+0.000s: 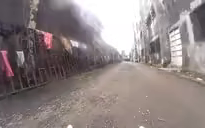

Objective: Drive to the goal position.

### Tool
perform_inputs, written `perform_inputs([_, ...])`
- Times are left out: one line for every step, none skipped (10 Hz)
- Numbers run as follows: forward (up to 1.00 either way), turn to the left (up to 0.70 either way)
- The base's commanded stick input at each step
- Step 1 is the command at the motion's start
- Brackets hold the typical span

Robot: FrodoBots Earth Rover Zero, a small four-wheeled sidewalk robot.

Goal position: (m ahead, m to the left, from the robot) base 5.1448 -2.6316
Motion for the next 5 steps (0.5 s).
perform_inputs([0.0,-0.45])
perform_inputs([0.0,-0.45])
perform_inputs([0.37,-0.21])
perform_inputs([0.7,0.0])
perform_inputs([0.7,0.0])
